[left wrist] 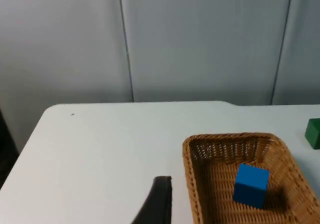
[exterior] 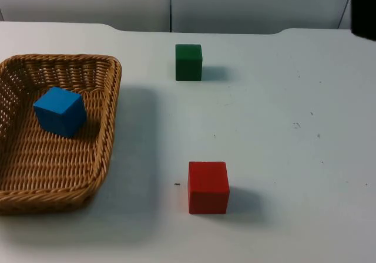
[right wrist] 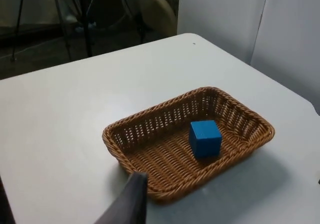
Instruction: Pick up the basket with the left hand and place the blue cube into the basket with the right hand.
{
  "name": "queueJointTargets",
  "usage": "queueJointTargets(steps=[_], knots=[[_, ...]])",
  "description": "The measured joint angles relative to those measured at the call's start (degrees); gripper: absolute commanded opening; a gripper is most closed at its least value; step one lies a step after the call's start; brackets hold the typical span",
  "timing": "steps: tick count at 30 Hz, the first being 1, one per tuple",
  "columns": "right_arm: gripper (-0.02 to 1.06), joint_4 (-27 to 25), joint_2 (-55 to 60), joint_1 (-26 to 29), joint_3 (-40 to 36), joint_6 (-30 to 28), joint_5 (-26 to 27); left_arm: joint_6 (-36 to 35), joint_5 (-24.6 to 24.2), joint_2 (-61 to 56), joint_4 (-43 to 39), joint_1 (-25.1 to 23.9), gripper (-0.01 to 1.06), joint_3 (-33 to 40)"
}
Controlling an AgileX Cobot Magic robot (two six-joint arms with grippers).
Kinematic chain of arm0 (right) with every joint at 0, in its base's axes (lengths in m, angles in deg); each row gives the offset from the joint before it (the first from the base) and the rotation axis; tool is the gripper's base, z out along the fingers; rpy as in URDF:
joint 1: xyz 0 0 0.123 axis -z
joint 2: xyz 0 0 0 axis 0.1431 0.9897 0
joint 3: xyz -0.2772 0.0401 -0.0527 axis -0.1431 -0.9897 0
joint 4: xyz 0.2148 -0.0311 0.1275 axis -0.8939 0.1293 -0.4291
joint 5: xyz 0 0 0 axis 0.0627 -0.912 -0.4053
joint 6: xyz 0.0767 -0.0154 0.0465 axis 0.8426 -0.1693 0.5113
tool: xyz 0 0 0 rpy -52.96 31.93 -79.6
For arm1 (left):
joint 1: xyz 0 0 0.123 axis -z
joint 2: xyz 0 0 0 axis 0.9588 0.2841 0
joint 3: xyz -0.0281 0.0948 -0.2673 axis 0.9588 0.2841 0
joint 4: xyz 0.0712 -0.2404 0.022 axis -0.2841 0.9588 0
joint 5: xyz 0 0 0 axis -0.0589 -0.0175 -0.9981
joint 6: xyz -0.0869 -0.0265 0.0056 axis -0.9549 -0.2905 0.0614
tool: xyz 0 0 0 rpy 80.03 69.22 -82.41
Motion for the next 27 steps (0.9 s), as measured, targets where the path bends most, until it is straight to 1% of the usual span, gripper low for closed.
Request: queueJointTargets(steps=[1, 3, 6, 7, 9, 10, 14, 16, 17, 21, 23, 26, 27], knots=[[1.05, 0.00, 0.00, 0.00, 0.00, 0.00, 0.00, 0.00, 0.00, 0.00, 0.00, 0.00, 0.81, 0.00], [1.05, 0.00, -1.64, 0.00, -1.02, 0.23, -0.80, -1.94, -2.23, -1.25, -2.22, 0.00, 0.81, 0.23], [1.05, 0.00, -3.77, 0.00, -1.83, 0.23, -2.99, -3.16, -5.15, -1.61, -3.04, 0.40, 0.81, 1.69], [1.05, 0.00, -3.77, 0.00, -1.83, 0.23, -2.99, -3.16, -5.15, -1.61, -3.04, 0.40, 0.81, 1.69], [1.05, 0.00, -4.94, 0.00, -1.83, 0.23, -5.06, -3.79, -7.36, -1.61, -3.14, 0.56, 0.81, 4.10], [1.05, 0.00, -5.40, 0.00, -1.83, 0.23, -6.24, -3.88, -7.70, -1.61, -3.14, 0.56, 0.81, 4.87], [1.05, 0.00, -7.04, 0.00, -1.83, 0.23, -9.81, -4.27, -8.26, -1.61, -3.39, 0.56, 0.81, 6.64], [1.05, 0.00, -8.20, -0.02, -1.83, 0.23, -12.41, -4.28, -8.49, -1.61, -3.47, 0.56, 0.81, 6.88], [1.05, 0.00, -8.20, -0.02, -1.83, 0.23, -12.41, -4.28, -8.49, -1.61, -3.47, 0.56, 0.81, 6.88], [1.05, 0.00, -10.92, -0.02, -1.94, 0.44, -16.88, -4.38, -8.70, -1.61, -3.52, 0.56, 0.81, 6.88], [1.05, 0.00, -11.68, -0.02, -2.22, 0.57, -17.34, -4.38, -8.70, -1.61, -3.52, 0.56, 0.81, 6.90], [1.05, 0.00, -15.75, -0.02, -5.66, 2.36, -18.44, -4.38, -8.80, -1.61, -3.52, 0.56, 0.81, 6.90], [1.05, 0.00, -15.75, -0.02, -5.66, 2.36, -18.44, -4.38, -8.80, -1.61, -3.52, 0.56, 0.81, 6.90]])
